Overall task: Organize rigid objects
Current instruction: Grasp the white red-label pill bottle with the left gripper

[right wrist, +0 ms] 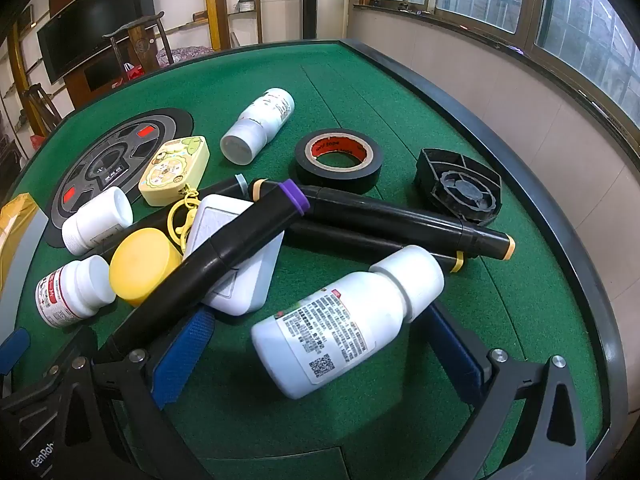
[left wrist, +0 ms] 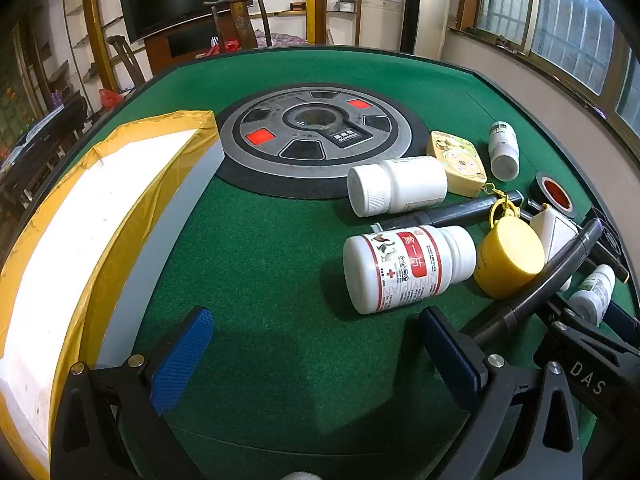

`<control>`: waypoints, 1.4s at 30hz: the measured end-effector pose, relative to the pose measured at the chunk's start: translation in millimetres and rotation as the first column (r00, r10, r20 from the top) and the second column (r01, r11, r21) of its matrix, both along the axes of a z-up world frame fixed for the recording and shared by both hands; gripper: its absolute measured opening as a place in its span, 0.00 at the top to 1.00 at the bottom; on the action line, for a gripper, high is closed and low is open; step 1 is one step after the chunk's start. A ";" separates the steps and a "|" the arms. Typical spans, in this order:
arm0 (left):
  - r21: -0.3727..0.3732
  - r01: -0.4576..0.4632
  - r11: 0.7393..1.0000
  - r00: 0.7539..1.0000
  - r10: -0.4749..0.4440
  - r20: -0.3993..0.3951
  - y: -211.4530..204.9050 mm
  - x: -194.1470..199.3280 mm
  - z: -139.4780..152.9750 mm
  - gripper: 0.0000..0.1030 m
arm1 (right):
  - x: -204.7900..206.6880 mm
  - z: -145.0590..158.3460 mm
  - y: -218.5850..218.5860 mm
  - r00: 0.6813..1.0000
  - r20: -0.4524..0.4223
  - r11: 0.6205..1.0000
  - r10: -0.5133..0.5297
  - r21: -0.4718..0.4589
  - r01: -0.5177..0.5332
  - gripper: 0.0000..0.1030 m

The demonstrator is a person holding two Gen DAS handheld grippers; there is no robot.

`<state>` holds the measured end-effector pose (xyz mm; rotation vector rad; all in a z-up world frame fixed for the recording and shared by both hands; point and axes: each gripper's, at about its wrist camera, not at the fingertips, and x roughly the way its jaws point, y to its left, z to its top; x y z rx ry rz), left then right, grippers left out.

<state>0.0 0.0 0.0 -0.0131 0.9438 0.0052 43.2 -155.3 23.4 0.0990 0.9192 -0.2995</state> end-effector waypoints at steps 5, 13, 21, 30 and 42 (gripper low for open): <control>-0.002 -0.009 1.000 1.000 0.009 -0.005 -0.5 0.3 0.3 0.00 | 0.0 -0.2 -1.1 1.000 0.001 1.000 0.000 0.003 0.000 0.00; -0.002 0.036 0.999 0.998 -0.037 -0.058 -4.5 -19.9 4.3 0.00 | -0.7 -0.1 1.2 1.000 0.002 1.000 0.004 -0.004 -0.004 0.00; -0.002 0.066 0.998 0.995 -0.066 -0.069 -5.8 -24.9 1.3 0.01 | -0.1 3.5 -4.0 0.995 -0.081 0.998 0.057 0.039 -0.054 0.00; -0.084 0.077 0.993 0.997 -0.075 0.027 9.6 -40.3 20.3 0.06 | -21.2 8.2 1.5 0.985 -0.156 0.997 0.075 0.027 -0.071 0.00; 0.095 0.139 0.986 0.939 -0.161 0.302 18.0 -58.3 81.1 0.00 | -105.2 107.3 -24.2 0.924 0.382 0.982 0.033 -0.186 0.042 0.00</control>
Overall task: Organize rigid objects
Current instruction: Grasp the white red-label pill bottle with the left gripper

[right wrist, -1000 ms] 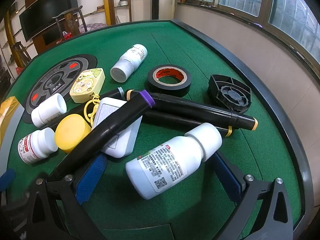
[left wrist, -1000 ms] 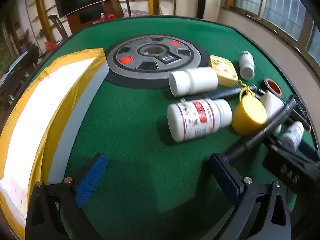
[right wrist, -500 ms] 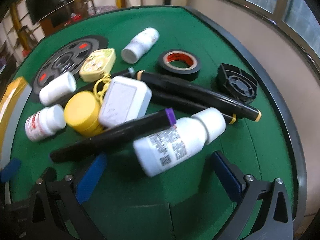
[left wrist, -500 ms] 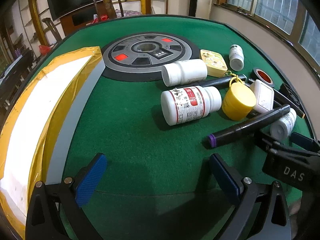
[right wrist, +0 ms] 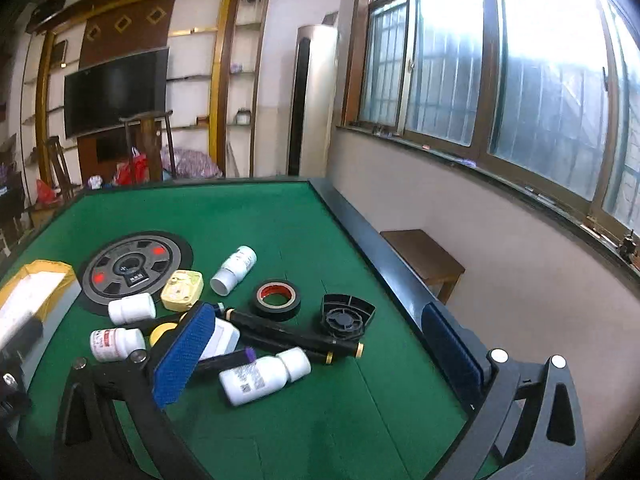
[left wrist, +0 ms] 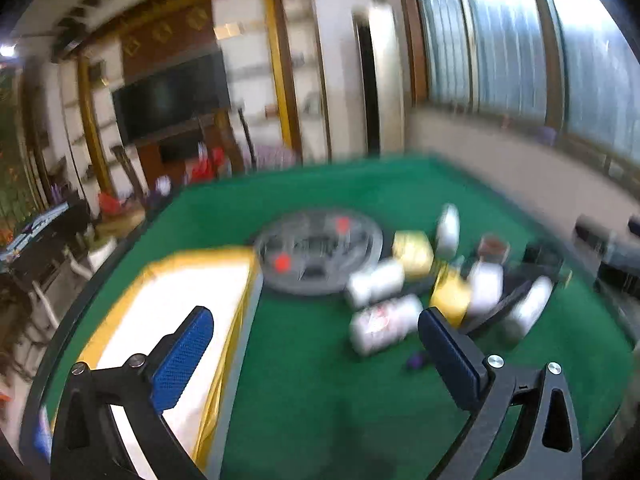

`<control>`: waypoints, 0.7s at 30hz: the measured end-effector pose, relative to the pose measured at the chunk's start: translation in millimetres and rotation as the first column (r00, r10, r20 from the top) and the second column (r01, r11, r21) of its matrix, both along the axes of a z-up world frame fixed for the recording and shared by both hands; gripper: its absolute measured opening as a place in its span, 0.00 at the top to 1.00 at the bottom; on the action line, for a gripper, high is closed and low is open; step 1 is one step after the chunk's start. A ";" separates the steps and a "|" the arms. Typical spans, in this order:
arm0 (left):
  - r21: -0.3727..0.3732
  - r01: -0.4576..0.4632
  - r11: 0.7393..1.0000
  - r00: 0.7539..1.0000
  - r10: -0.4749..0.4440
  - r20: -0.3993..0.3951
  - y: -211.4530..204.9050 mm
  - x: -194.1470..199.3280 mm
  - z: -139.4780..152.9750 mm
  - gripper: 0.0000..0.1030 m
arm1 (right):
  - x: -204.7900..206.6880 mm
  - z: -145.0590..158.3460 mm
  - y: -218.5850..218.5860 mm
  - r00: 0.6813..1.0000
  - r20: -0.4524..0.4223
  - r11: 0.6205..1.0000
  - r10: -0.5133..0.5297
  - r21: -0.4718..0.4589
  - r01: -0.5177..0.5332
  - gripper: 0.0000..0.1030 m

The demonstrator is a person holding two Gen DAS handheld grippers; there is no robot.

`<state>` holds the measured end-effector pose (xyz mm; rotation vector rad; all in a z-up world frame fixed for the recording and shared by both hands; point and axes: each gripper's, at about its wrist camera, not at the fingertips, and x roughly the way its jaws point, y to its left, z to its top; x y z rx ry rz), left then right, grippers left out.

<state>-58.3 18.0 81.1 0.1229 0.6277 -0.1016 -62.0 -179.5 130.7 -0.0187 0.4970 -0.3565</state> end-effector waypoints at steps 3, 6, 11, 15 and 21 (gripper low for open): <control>-0.112 0.015 0.994 0.987 -0.032 -0.156 16.9 22.0 -15.0 0.00 | 13.3 -15.6 -23.0 1.000 0.007 0.996 -0.022 0.086 0.021 0.00; -0.089 0.027 0.996 0.976 -0.046 -0.211 13.8 34.4 -24.0 0.00 | 27.1 -41.6 -45.3 0.999 -0.028 0.986 -0.044 0.158 0.048 0.00; -0.044 0.160 0.986 0.956 -0.166 -0.241 -13.4 42.5 -29.4 0.00 | 33.8 -50.8 -55.3 1.000 -0.020 0.965 -0.020 0.261 0.025 0.01; 0.033 0.271 0.962 0.933 -0.254 -0.253 -43.7 62.8 -41.0 0.02 | 42.0 -57.6 -51.4 0.998 -0.065 0.960 0.003 0.278 0.015 0.01; -0.035 0.266 0.963 0.891 -0.260 -0.373 -50.1 79.8 -55.6 0.47 | 42.2 -60.5 -62.6 0.998 -0.068 0.940 0.003 0.340 0.021 0.01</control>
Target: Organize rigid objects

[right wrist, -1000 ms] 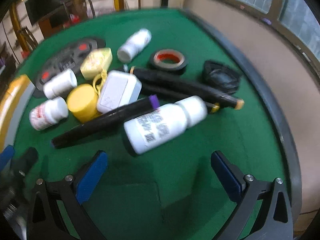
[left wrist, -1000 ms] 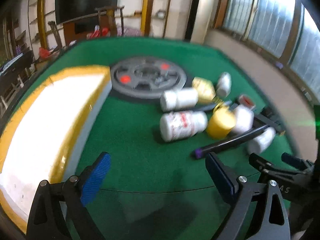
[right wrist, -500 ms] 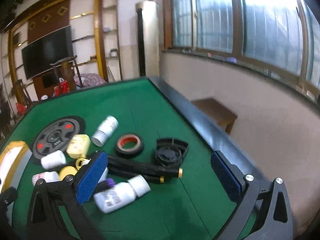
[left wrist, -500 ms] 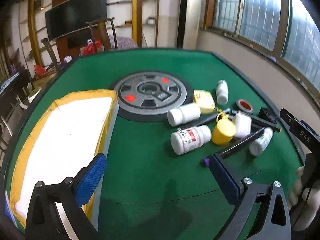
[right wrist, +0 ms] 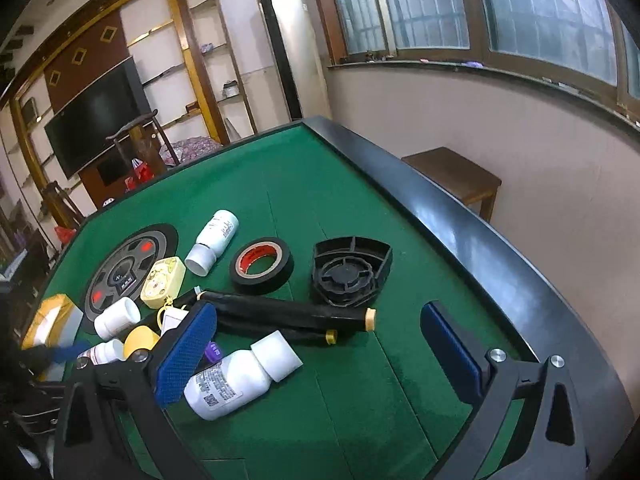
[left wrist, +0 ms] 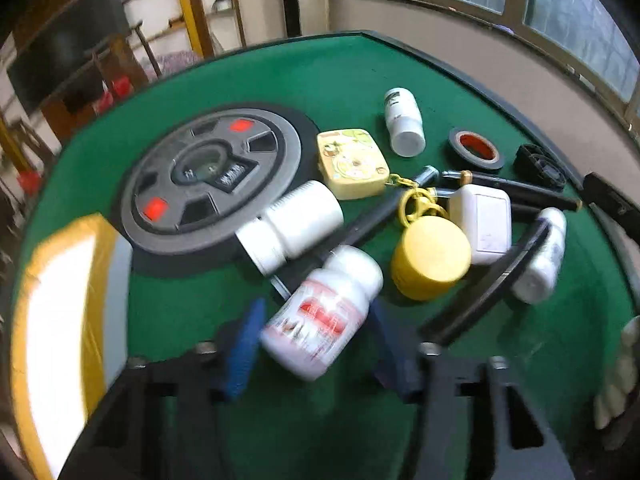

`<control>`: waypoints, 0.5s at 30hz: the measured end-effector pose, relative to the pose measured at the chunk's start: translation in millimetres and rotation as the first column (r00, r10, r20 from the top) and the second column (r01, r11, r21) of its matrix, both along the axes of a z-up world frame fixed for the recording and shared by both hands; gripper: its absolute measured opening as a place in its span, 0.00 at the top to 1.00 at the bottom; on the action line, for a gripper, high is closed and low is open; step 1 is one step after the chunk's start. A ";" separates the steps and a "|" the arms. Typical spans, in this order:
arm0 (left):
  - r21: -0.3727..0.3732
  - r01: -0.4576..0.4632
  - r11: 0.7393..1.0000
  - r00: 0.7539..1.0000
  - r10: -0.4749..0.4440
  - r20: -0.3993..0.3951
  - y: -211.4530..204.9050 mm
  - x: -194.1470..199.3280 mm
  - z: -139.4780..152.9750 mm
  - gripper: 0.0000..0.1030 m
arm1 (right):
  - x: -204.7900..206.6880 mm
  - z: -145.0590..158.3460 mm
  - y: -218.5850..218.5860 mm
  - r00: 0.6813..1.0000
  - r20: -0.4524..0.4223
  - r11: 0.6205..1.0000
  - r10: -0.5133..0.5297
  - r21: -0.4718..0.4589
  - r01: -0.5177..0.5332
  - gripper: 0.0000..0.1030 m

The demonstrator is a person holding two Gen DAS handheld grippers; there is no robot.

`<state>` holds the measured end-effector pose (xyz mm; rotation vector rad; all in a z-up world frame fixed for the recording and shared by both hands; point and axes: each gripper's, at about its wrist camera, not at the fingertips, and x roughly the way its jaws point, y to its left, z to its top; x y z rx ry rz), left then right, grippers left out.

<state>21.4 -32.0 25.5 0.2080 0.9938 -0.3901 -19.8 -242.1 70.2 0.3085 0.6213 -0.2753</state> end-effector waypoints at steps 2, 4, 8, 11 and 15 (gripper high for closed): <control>-0.029 0.017 0.999 1.000 -0.017 0.003 1.1 -10.4 3.9 0.47 | 1.7 -2.6 -5.1 1.000 -0.009 0.999 -0.003 0.035 0.004 0.01; -0.020 0.022 1.000 0.999 -0.022 0.025 -1.9 -19.8 7.3 0.47 | 3.3 -6.4 -11.4 1.000 -0.020 0.998 -0.005 0.070 0.007 0.01; -0.045 0.021 0.999 0.999 -0.019 0.035 -0.3 -16.3 10.3 0.33 | 4.3 -10.7 -22.0 0.999 -0.028 0.992 -0.015 0.128 0.019 0.01; -0.007 0.031 1.000 0.998 -0.030 0.047 -5.2 -10.6 3.6 0.33 | 4.2 -10.1 -23.5 0.999 -0.030 0.991 -0.020 0.132 0.024 0.01; -0.005 0.048 0.999 0.999 -0.048 0.002 -2.9 -9.1 -6.2 0.58 | 4.9 -10.2 -21.9 0.999 -0.033 0.993 -0.019 0.114 0.023 0.01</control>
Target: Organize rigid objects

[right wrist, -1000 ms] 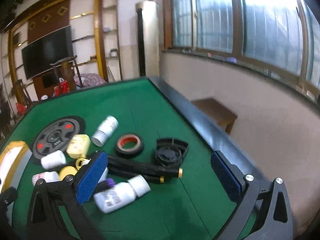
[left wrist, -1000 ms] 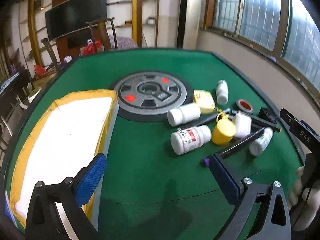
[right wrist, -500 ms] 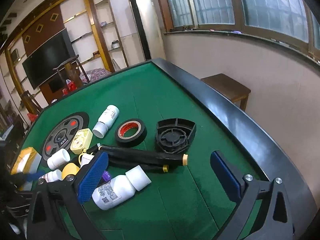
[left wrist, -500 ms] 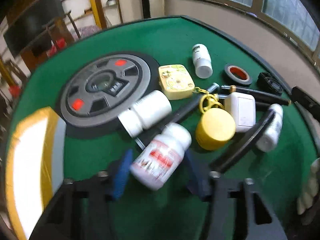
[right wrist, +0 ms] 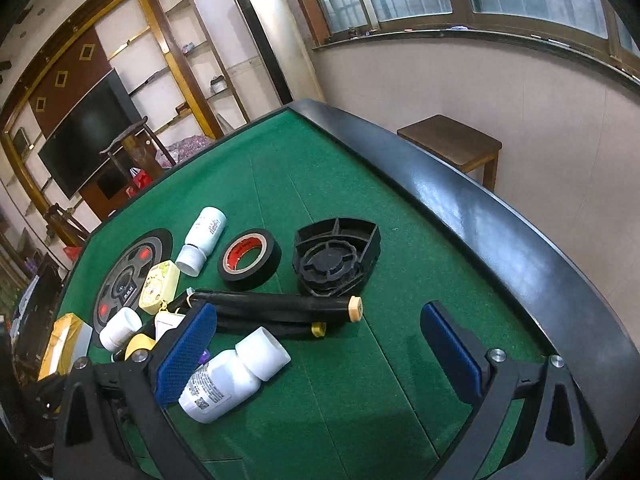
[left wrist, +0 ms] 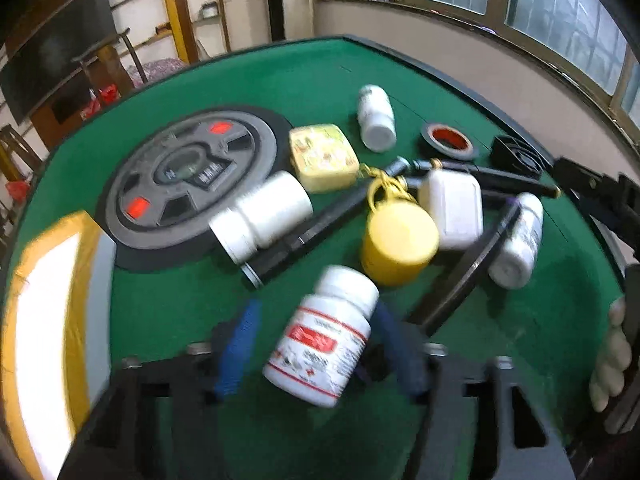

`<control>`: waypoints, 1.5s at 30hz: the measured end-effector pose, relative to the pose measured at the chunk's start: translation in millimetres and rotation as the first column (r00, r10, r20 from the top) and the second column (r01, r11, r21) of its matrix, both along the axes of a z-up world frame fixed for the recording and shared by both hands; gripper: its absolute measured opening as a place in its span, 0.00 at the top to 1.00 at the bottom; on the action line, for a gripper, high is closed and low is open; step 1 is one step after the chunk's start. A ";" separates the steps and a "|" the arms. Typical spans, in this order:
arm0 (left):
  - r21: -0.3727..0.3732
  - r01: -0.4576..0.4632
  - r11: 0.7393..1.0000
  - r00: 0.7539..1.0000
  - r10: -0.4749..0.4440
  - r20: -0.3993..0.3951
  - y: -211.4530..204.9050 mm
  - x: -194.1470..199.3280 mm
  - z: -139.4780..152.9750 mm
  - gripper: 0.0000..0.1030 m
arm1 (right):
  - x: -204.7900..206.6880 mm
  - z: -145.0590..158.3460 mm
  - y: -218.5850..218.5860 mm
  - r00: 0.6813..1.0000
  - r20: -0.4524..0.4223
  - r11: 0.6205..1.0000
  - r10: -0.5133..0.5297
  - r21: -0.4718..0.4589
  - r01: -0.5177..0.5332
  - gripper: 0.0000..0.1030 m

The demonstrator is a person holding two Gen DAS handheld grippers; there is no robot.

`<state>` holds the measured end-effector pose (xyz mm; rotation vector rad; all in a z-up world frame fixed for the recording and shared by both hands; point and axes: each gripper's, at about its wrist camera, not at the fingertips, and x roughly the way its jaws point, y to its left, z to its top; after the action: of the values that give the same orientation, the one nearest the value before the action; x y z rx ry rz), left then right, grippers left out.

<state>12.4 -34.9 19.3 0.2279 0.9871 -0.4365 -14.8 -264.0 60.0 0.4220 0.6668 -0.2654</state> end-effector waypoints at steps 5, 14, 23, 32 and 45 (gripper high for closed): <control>-0.095 -0.044 0.994 0.999 0.044 0.002 18.3 -17.3 11.4 0.59 | 1.7 -1.6 2.9 1.000 -0.013 1.000 0.005 -0.020 -0.005 0.01; -0.328 -0.146 0.933 0.987 0.160 0.015 94.7 -73.0 56.5 0.59 | 2.6 0.3 18.9 1.000 -0.022 0.996 0.023 -0.084 -0.024 0.01; -0.380 -0.212 0.900 0.963 0.259 0.078 163.6 -105.3 79.7 0.59 | 25.8 45.1 81.4 0.951 -0.020 0.949 0.310 -0.056 -0.311 0.01; -0.412 -0.284 0.866 0.941 0.334 0.053 211.1 -103.8 70.8 0.59 | 117.5 24.2 197.0 0.786 -0.218 0.812 0.579 0.062 -0.581 0.05; -0.413 -0.356 0.838 0.921 0.390 0.000 248.6 -83.7 53.7 0.59 | 147.5 -15.4 229.7 0.767 -0.418 0.826 0.487 -0.065 -0.560 0.44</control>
<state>-71.3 213.7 73.1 -0.3219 0.8108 -0.2598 132.7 -34.3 44.6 -0.0198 1.1109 0.1375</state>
